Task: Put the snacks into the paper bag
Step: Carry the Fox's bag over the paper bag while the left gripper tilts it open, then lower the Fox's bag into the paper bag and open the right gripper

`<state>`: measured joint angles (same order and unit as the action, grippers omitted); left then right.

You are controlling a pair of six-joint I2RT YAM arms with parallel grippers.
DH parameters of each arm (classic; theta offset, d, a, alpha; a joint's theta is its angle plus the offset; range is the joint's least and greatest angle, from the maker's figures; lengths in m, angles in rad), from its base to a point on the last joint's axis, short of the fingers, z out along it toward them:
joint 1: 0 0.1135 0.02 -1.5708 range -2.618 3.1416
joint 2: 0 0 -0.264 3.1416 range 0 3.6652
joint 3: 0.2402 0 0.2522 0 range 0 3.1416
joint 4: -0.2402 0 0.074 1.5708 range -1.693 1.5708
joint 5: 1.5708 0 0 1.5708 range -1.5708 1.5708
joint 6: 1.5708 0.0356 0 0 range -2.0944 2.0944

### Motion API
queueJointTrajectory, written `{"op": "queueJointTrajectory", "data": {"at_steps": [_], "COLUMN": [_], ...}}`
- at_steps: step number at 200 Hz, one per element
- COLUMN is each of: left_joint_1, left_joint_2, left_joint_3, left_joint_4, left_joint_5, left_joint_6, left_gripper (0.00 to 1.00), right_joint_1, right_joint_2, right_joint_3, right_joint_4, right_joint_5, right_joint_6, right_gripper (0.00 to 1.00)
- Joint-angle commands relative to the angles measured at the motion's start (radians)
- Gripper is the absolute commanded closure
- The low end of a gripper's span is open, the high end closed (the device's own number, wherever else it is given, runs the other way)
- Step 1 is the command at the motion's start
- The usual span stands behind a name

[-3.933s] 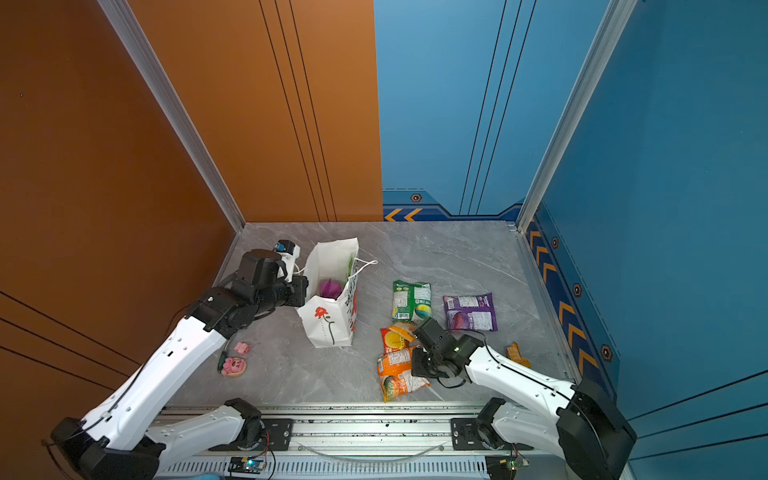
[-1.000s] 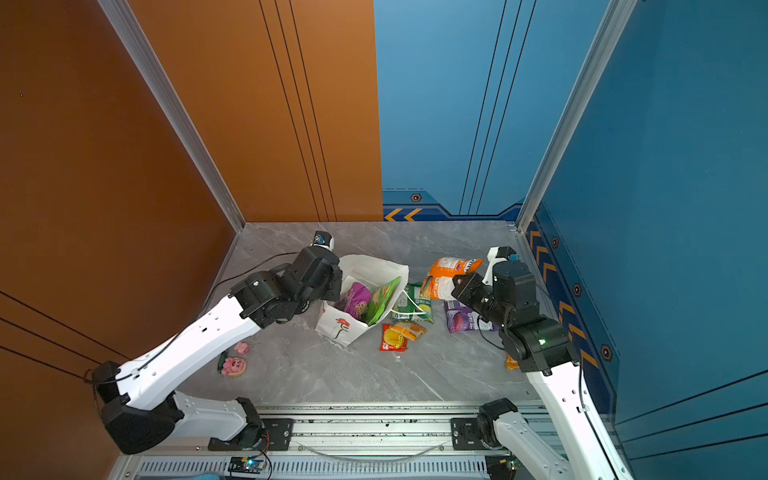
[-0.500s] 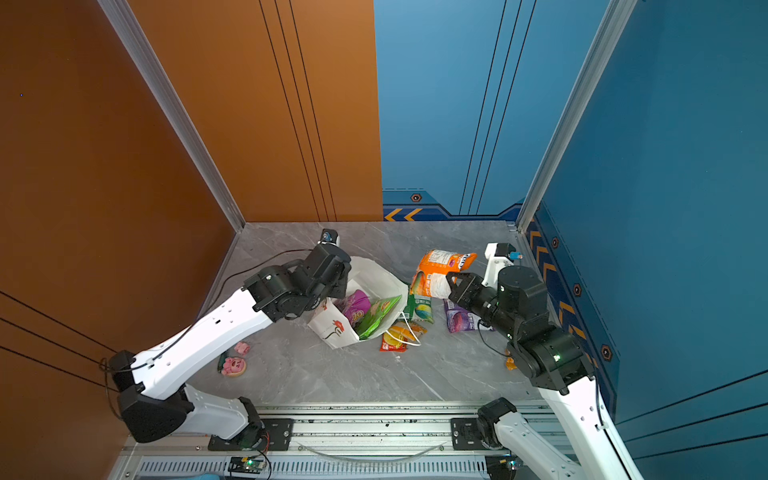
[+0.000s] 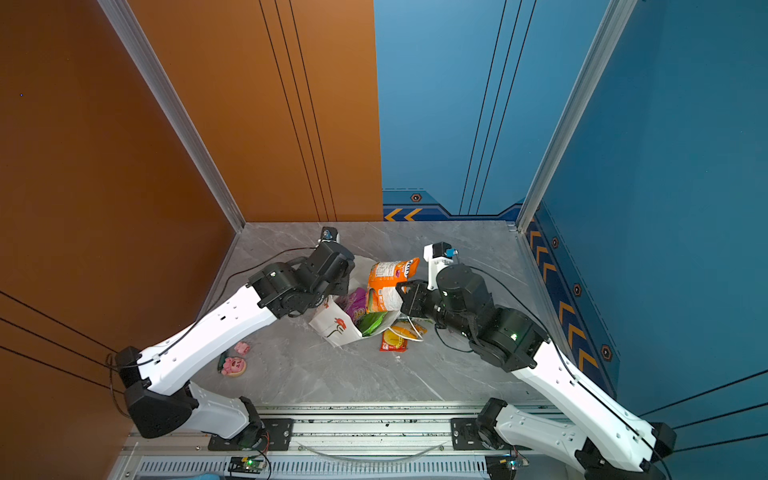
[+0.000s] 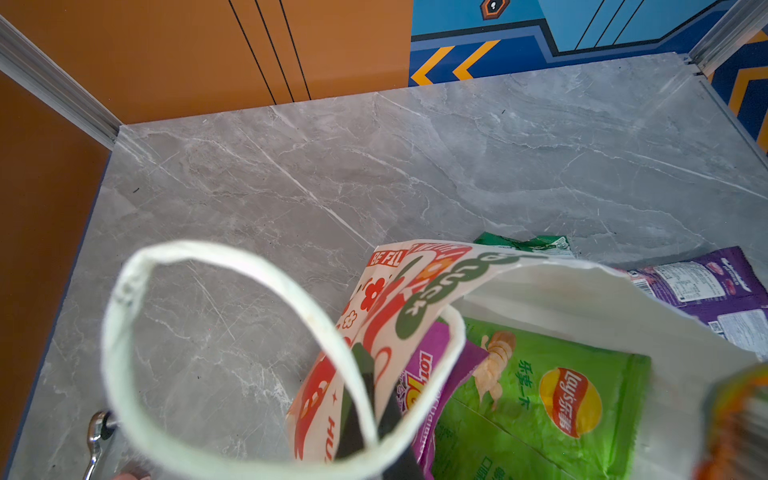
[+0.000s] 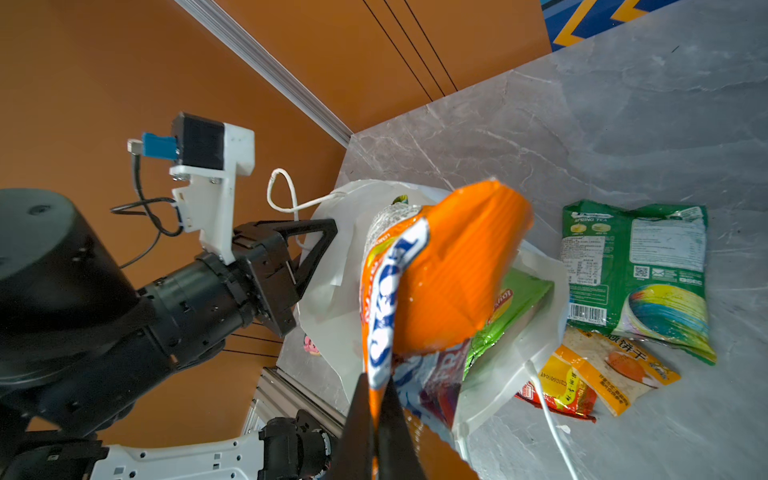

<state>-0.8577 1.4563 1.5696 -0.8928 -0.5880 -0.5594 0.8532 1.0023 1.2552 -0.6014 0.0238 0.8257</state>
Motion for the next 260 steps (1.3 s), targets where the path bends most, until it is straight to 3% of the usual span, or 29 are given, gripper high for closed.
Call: {"op": "queueJointTrajectory", "data": {"at_steps": [1, 134, 224, 260], "left_joint_1": [0.006, 0.026, 0.039, 0.046], "left_joint_2": [-0.017, -0.153, -0.279, -0.289], "left_joint_3": [0.043, -0.110, -0.285, -0.287], "left_joint_4": [0.018, 0.072, 0.213, 0.224], "left_joint_5": [-0.052, -0.054, 0.019, 0.041], "left_joint_6": [-0.036, -0.150, -0.237, -0.241], "left_gripper": [1.00, 1.00, 1.00, 1.00], "right_joint_1": [0.020, 0.037, 0.076, 0.113], "right_joint_2": [0.049, 0.312, 0.460, 0.490], "right_joint_3": [0.047, 0.152, 0.219, 0.245], "right_joint_4": [0.082, 0.128, 0.164, 0.164], "right_joint_5": [-0.016, -0.183, -0.183, -0.105], "right_joint_6": [-0.016, 0.018, 0.067, 0.071], "right_gripper": [1.00, 1.00, 1.00, 1.00]}}
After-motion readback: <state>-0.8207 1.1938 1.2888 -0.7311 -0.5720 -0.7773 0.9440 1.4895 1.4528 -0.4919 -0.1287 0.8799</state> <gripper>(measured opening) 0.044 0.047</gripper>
